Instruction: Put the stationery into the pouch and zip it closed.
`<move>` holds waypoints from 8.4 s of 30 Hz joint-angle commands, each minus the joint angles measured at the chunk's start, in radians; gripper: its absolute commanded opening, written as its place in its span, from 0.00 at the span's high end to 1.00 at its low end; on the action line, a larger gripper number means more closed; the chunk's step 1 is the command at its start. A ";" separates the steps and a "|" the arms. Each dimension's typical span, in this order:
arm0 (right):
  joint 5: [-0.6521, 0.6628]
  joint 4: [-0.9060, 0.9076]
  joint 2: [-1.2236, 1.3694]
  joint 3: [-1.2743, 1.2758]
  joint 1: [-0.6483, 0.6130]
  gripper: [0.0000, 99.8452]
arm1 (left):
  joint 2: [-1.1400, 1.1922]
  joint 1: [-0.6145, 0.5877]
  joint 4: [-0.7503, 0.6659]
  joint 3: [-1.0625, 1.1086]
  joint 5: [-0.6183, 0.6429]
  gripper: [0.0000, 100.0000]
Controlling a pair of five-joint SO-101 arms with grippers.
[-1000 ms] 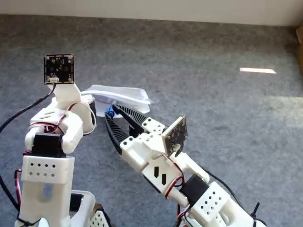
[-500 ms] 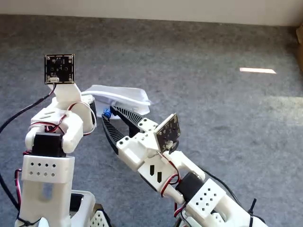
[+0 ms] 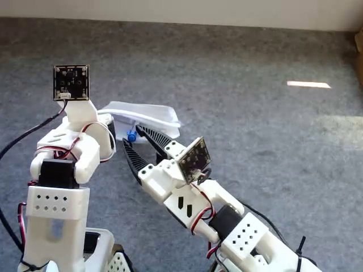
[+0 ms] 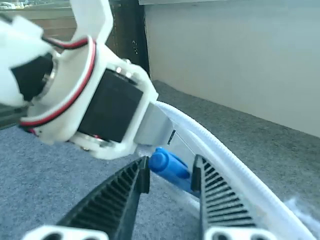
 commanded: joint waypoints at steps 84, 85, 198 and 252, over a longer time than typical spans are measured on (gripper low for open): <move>-0.137 0.743 -0.418 -0.067 0.048 0.83 | -0.030 -0.031 -0.054 0.016 -0.006 0.99; -0.137 0.720 -0.418 -0.044 0.047 0.83 | -0.030 -0.031 -0.054 0.016 -0.006 0.99; 0.219 0.912 -0.427 -0.062 0.193 1.00 | -0.028 0.447 -0.425 0.005 -0.255 0.74; 0.443 1.198 -0.725 -0.265 0.458 1.00 | -0.036 0.615 -0.431 0.278 -0.563 0.76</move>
